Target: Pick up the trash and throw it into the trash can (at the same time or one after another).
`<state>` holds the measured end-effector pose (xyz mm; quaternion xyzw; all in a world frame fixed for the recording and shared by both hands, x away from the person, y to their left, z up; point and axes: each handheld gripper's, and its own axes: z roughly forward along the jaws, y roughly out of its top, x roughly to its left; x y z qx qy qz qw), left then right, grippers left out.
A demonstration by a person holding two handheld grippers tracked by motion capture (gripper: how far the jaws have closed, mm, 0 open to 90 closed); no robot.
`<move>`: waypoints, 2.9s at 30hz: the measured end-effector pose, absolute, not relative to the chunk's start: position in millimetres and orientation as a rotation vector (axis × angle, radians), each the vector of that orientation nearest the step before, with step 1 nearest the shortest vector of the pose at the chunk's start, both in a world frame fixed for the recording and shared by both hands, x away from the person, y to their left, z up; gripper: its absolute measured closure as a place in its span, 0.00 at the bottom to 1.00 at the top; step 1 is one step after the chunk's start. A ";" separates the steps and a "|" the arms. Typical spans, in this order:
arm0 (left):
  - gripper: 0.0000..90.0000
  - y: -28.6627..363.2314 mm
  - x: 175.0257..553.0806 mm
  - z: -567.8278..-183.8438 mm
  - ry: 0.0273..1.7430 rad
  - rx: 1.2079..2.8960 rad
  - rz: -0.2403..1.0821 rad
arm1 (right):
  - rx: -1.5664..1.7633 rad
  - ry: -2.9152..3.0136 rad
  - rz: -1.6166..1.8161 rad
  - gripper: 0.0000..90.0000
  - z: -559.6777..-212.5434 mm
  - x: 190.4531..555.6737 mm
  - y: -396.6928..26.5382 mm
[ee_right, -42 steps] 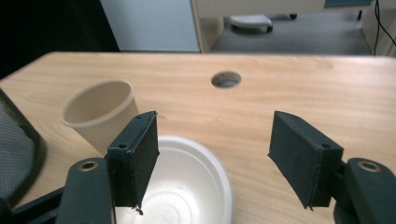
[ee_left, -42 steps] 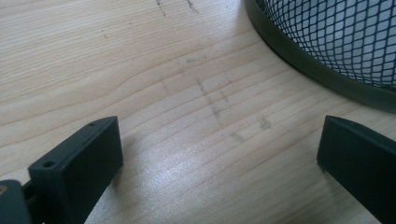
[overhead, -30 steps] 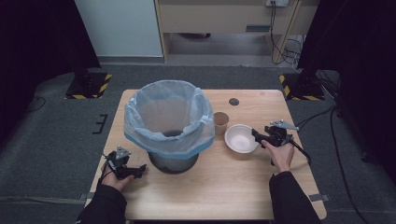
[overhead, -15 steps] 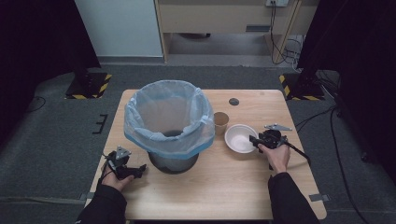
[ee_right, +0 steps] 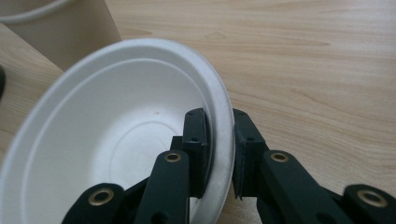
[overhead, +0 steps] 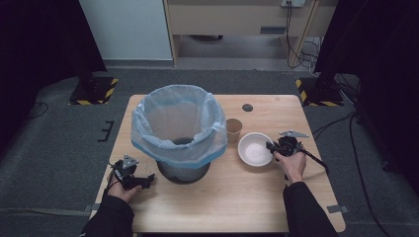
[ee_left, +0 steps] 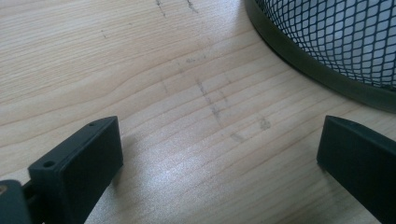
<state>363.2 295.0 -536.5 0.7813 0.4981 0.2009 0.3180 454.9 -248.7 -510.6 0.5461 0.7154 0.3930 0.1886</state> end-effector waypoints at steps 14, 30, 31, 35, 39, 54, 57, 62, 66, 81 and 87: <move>0.00 295.0 363.2 -536.5 1.309 2.056 0.528 | 1.543 1.899 1.230 0.92 -473.2 445.4 -262.9; 0.00 295.0 363.2 -536.5 1.309 2.056 0.528 | 1.458 1.743 1.367 0.92 -429.0 434.0 -271.5; 0.00 295.0 363.2 -536.5 1.309 2.056 0.528 | 1.454 1.734 1.377 0.92 -426.1 433.0 -271.8; 0.00 295.0 363.2 -536.5 1.309 2.056 0.528 | 1.426 1.698 1.425 0.92 -413.4 429.0 -272.0; 0.00 295.0 363.2 -536.5 1.309 2.056 0.528 | 1.391 1.660 1.470 0.92 -400.2 424.3 -270.4; 0.00 295.0 363.2 -536.5 1.309 2.056 0.528 | 1.285 1.539 1.608 0.92 -362.4 406.9 -263.7; 0.00 295.0 363.2 -536.5 1.309 2.056 0.528 | 1.266 1.522 1.633 0.92 -356.3 403.8 -262.3; 0.00 295.0 363.2 -536.5 1.309 2.056 0.528 | 1.231 1.481 1.666 0.92 -346.9 398.3 -260.1; 0.00 295.0 363.2 -536.5 1.309 2.056 0.528 | 1.205 1.438 1.694 0.92 -339.1 393.4 -258.9; 0.00 294.7 363.1 -536.5 1.308 2.057 0.528 | 1.112 1.360 1.778 0.92 -312.1 381.5 -252.5; 0.00 294.8 363.1 -536.5 1.308 2.057 0.528 | 1.087 1.321 1.827 0.92 -301.9 380.1 -247.3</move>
